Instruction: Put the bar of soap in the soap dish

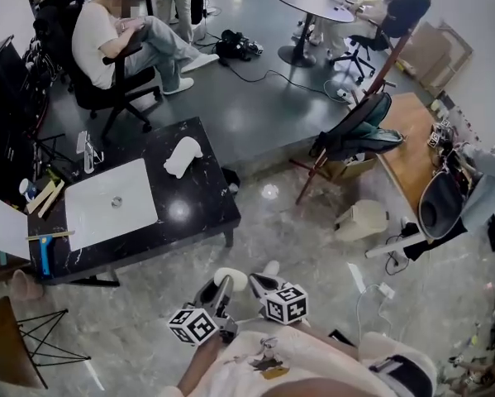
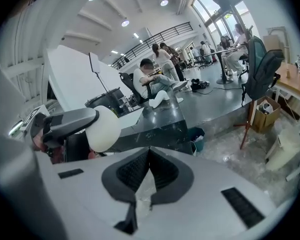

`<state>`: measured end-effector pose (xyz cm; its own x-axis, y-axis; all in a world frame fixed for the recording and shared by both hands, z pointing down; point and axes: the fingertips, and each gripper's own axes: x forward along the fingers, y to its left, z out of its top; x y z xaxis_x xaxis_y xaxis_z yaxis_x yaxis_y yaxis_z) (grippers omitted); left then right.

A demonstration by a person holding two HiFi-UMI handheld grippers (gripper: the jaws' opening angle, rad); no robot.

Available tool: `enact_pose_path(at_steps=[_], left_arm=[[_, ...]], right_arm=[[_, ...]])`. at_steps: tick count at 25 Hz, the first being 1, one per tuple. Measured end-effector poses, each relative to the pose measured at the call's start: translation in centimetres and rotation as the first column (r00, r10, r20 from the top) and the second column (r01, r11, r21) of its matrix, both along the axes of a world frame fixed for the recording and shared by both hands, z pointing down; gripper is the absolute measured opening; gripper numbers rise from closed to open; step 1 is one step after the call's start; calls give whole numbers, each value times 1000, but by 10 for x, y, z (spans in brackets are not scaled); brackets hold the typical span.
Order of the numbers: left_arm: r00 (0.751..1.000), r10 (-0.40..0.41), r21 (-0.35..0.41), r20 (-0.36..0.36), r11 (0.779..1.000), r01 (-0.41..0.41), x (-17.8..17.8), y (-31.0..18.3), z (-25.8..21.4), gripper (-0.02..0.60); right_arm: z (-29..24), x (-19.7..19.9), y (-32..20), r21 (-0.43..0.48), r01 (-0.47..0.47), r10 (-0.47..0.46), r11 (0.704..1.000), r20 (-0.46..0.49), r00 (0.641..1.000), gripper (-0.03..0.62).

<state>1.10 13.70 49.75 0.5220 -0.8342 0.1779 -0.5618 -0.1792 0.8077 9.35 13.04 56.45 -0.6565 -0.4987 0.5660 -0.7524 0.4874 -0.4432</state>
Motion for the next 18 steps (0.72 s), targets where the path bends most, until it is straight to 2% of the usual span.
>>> enact_pose_path(at_steps=[4,8,12,18], left_arm=[[1000,-6,-5,8,1000,6,27,-54,0,126],[998,-56,15,18,998,56,56,-111,-16,126],[997,-78,8,26,997,78,99,-159,-20,126],[992,-120,4,51,993,119,158,-216,-31,126]], right_arm=[[2,33,-50,10,-14,14,1000,-7,1000,6],[-6,63,-107,20,13,-13,1000,5,1000,6],[-13,99,-154,26,57,-57,998,26,998,6],[-17,158,-215,-4,74,-73,997,71,995,6]])
